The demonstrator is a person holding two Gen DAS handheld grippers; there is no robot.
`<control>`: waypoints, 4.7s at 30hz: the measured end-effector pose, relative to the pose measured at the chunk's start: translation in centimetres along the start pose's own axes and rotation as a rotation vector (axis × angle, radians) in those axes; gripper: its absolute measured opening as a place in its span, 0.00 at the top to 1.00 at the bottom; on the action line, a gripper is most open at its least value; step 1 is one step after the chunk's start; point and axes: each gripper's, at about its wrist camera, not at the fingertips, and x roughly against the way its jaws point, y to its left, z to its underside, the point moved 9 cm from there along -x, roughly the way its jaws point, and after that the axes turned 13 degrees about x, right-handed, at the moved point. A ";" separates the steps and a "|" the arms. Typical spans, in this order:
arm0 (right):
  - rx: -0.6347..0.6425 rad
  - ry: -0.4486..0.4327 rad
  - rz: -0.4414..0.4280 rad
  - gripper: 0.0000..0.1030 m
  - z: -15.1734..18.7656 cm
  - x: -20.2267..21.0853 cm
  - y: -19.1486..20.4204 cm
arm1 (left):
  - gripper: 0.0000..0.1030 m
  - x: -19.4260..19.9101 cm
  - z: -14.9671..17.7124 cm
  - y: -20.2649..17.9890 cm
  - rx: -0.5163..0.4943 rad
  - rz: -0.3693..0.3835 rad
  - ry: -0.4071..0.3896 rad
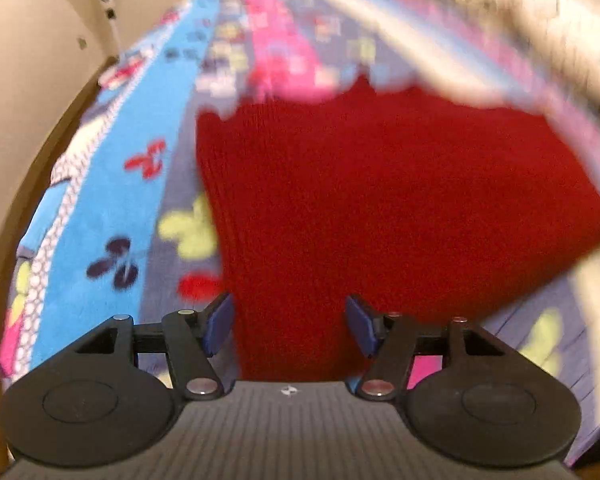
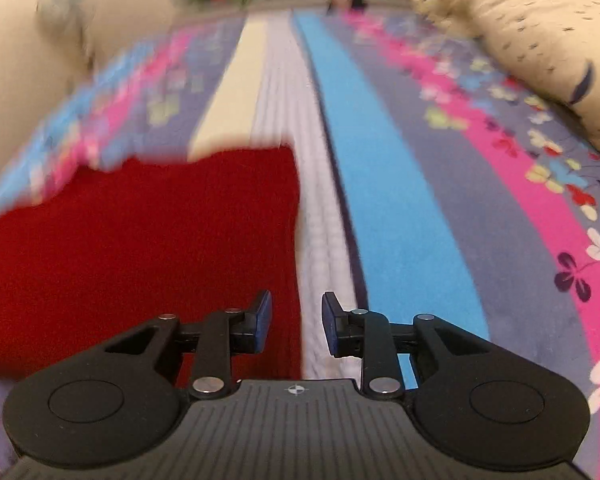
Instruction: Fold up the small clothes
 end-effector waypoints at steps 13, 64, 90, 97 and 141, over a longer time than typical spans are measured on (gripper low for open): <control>-0.125 -0.066 0.119 0.68 0.3 2.2 -3.8 | 0.37 1.0 -1.6 0.4 0.083 -0.016 -0.082; -0.025 -0.269 0.121 0.46 -2.8 4.3 -0.1 | 0.23 8.7 -1.5 -2.5 0.115 0.045 -0.333; -0.028 -0.312 0.116 0.46 -3.8 4.8 0.4 | 0.19 6.4 -1.0 -3.7 0.064 0.019 -0.300; -0.047 -0.321 0.135 0.47 -4.0 4.5 0.0 | 0.19 6.5 -1.2 -3.9 0.051 0.017 -0.316; 0.028 -0.321 0.210 0.57 -4.7 4.1 1.5 | 0.29 5.6 -4.9 3.0 0.129 -0.042 -0.325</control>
